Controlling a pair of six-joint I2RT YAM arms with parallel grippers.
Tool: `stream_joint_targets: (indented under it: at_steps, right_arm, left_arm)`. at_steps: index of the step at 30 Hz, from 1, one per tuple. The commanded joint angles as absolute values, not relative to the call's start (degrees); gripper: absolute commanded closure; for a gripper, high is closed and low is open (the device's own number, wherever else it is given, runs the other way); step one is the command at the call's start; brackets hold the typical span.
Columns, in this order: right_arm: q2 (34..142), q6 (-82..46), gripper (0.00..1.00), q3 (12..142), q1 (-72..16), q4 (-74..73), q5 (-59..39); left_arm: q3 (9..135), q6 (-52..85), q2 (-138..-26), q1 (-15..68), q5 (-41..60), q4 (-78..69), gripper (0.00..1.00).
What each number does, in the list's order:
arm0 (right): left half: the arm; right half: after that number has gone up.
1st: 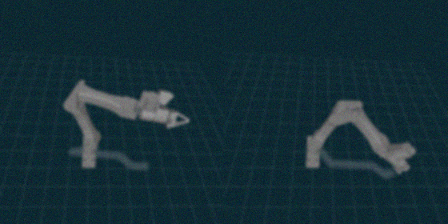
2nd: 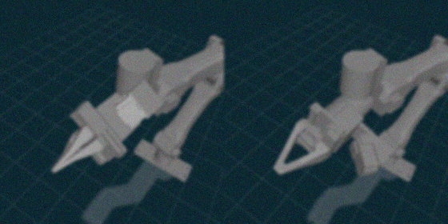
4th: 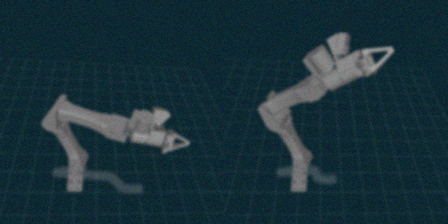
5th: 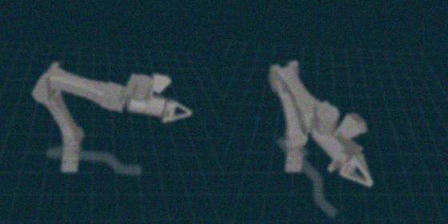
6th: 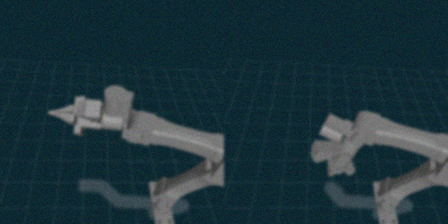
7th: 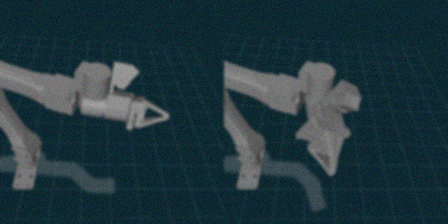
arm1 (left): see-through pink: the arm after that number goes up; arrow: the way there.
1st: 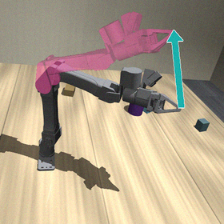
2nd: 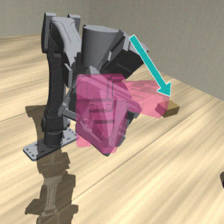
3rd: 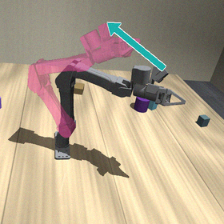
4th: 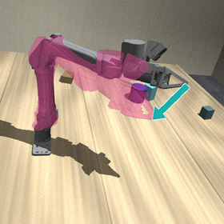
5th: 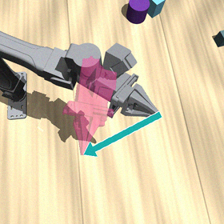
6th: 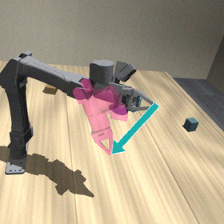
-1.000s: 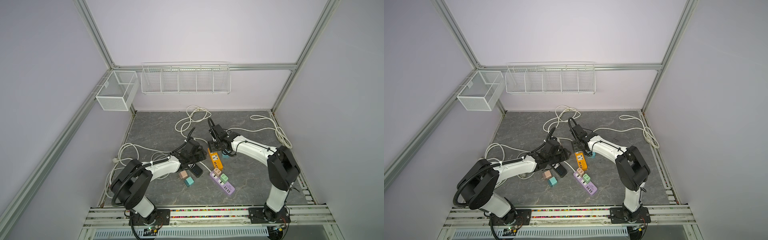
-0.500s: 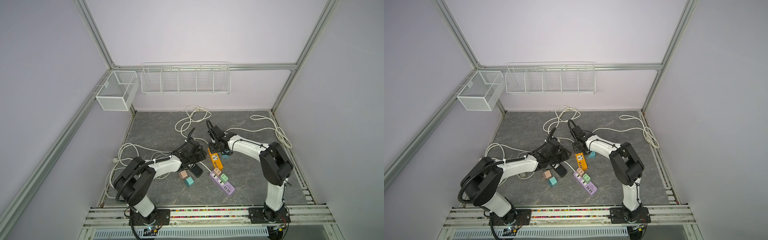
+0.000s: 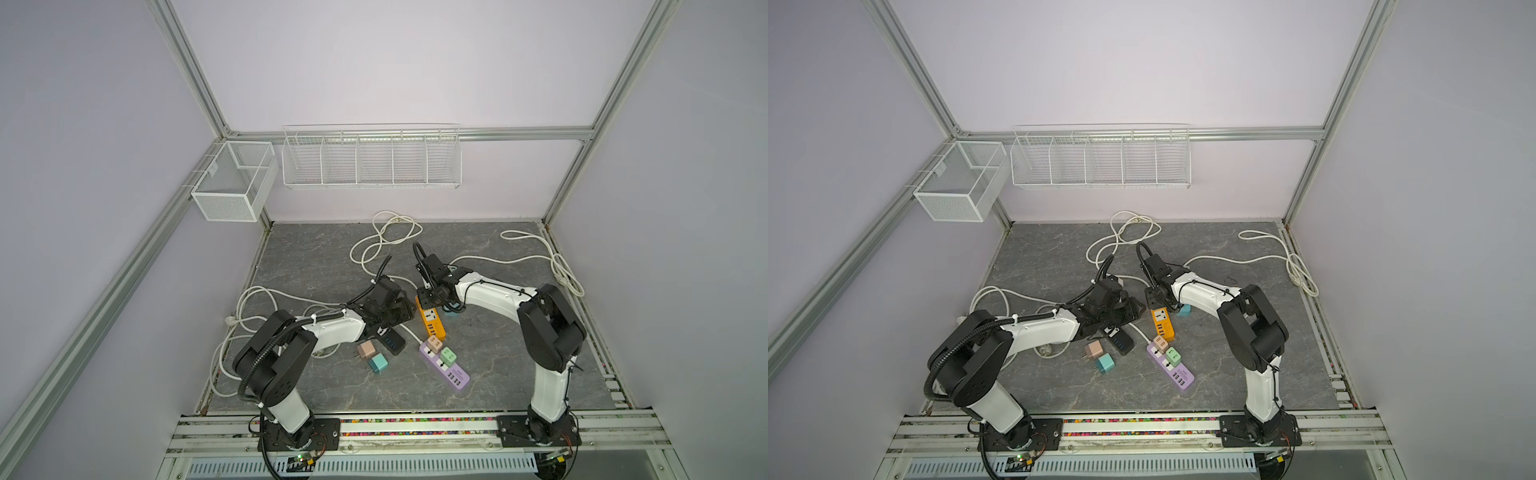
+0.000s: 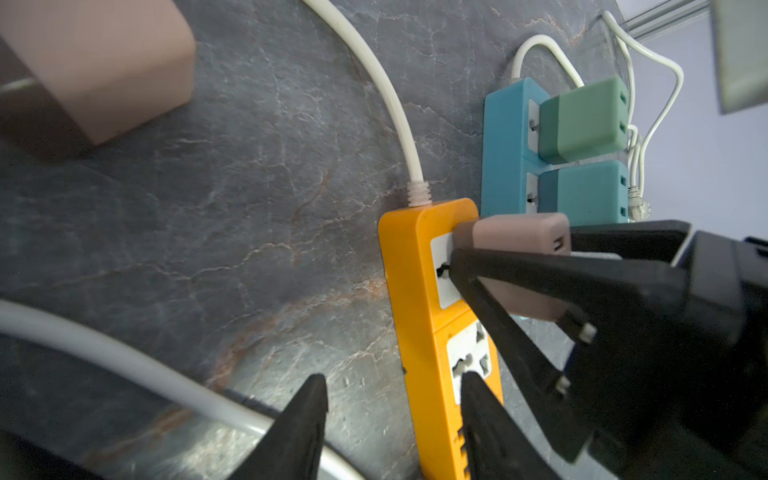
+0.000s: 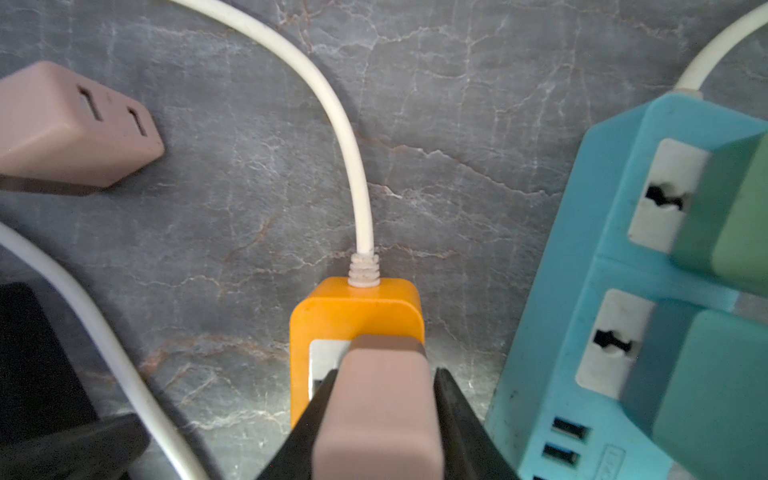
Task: Pull the plug off the socket
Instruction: 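Move the right gripper onto the remaining pink adapter in the orange strip and close it, then hold the pink adapter with the right gripper while the left gripper pins the orange strip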
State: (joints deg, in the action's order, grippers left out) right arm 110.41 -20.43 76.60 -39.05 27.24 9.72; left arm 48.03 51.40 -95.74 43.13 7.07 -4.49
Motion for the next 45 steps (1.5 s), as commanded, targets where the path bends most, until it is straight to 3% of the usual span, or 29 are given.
stream_joint_targets:
  at_steps: [1,28,45]
  right_arm:
    - [109.8,-20.7,0.68,75.6,-39.0,28.5,9.7]
    - [104.2,-24.2,0.73,70.0,-39.5,27.0,9.4]
    - [103.2,-24.0,0.74,70.5,-40.6,26.2,9.7]
  left_arm:
    - [50.3,52.3,-97.0,43.2,8.3,-6.4,0.47]
    - [57.9,53.5,-108.3,45.8,11.0,-7.6,0.56]
    - [54.4,55.4,-109.9,47.6,6.8,-5.2,0.6]
